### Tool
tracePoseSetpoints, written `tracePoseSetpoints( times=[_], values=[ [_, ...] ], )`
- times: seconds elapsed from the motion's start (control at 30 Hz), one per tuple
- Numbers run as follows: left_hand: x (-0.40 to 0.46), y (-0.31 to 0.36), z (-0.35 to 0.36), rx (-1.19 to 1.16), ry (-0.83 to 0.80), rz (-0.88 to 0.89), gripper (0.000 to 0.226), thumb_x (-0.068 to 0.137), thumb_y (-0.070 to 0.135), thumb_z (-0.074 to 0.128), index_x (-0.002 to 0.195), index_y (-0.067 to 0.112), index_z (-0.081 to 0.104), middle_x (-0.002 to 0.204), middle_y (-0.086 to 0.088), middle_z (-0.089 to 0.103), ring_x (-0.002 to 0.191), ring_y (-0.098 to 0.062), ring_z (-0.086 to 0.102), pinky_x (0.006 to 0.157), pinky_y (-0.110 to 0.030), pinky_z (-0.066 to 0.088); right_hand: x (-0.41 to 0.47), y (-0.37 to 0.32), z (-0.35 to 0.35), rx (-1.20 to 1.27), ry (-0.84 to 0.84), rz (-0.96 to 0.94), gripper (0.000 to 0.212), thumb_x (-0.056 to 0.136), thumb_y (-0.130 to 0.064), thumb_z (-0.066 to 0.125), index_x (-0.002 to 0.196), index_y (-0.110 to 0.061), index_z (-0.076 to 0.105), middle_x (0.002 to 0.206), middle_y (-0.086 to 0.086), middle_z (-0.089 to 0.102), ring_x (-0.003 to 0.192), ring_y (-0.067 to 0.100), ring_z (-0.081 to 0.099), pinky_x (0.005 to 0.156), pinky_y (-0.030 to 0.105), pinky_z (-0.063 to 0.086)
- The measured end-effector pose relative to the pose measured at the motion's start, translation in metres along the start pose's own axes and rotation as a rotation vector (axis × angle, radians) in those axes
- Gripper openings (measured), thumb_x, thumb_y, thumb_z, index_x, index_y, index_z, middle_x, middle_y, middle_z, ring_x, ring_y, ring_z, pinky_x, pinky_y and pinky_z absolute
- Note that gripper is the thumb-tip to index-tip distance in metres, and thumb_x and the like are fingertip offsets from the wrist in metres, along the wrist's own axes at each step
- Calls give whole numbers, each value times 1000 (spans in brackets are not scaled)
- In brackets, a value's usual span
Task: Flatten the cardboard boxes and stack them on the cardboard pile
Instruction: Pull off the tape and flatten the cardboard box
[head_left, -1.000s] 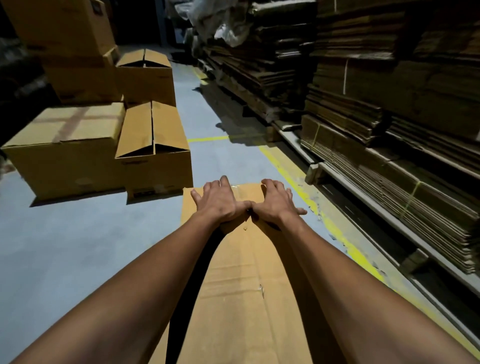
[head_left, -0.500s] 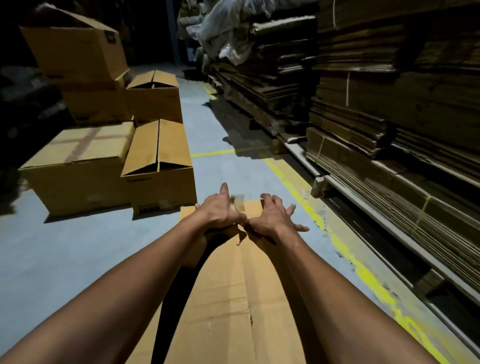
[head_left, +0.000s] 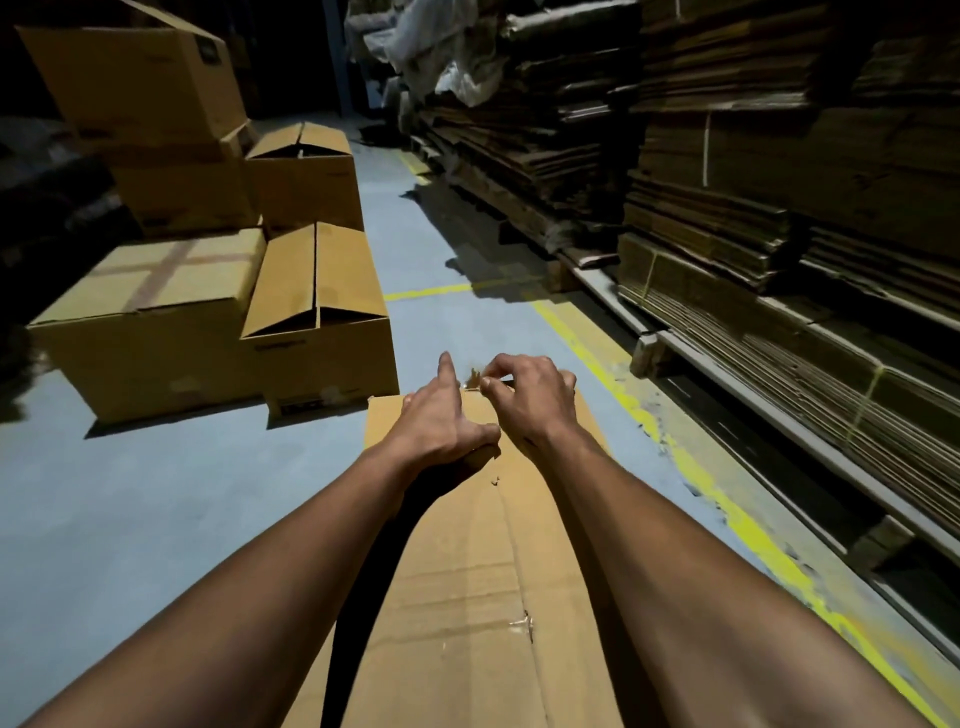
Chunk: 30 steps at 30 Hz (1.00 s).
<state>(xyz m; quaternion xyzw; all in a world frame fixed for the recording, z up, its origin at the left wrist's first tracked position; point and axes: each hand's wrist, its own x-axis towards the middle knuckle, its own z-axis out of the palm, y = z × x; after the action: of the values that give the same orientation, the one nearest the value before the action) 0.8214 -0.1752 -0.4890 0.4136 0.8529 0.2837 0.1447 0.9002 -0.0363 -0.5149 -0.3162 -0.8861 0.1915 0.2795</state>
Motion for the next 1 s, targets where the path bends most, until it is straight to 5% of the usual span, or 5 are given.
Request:
tracePoseSetpoints(
  times=[0.43, 0.6, 0.73, 0.83, 1.0],
  values=[
    [1, -6, 3, 10, 2, 39, 133, 78, 51, 81, 164, 13, -13, 156, -11, 47, 136, -30, 49, 118, -49, 37, 28, -10, 15, 76, 62, 184, 13, 102, -44, 57, 103, -34, 49, 96, -7, 67, 90, 24, 61, 91, 48, 51],
    [-1, -1, 1, 0, -14, 37, 128, 82, 49, 78, 164, 12, -14, 154, -16, 47, 141, -35, 43, 120, -54, 33, 16, 4, -4, 238, -85, 13, 4, 101, -35, 57, 105, -34, 57, 119, -4, 50, 122, 22, 45, 105, 49, 42],
    [-1, 2, -13, -20, 6, 8, 130, 81, 55, 76, 165, 15, -14, 157, -21, 43, 142, -37, 44, 118, -52, 38, -9, 5, -22, 145, -194, 7, 40, 92, -32, 63, 130, -35, 50, 138, -1, 42, 135, 25, 36, 117, 53, 29],
    [-5, 11, -34, -73, 51, -21, 123, 82, 52, 77, 166, 16, -6, 164, -18, 34, 147, -36, 40, 116, -45, 41, -29, -3, -33, -4, -266, 4, 75, 76, -57, 65, 144, -37, 39, 151, 2, 34, 145, 30, 25, 118, 65, 18],
    [-32, 24, -71, -136, 144, -65, 96, 88, 51, 71, 163, 15, 22, 157, -16, 45, 135, -35, 52, 105, -47, 52, -42, -28, -37, -227, -578, 139, 112, 74, -63, 77, 157, -42, 7, 171, 11, -7, 155, 48, -13, 109, 82, 1]
  ],
)
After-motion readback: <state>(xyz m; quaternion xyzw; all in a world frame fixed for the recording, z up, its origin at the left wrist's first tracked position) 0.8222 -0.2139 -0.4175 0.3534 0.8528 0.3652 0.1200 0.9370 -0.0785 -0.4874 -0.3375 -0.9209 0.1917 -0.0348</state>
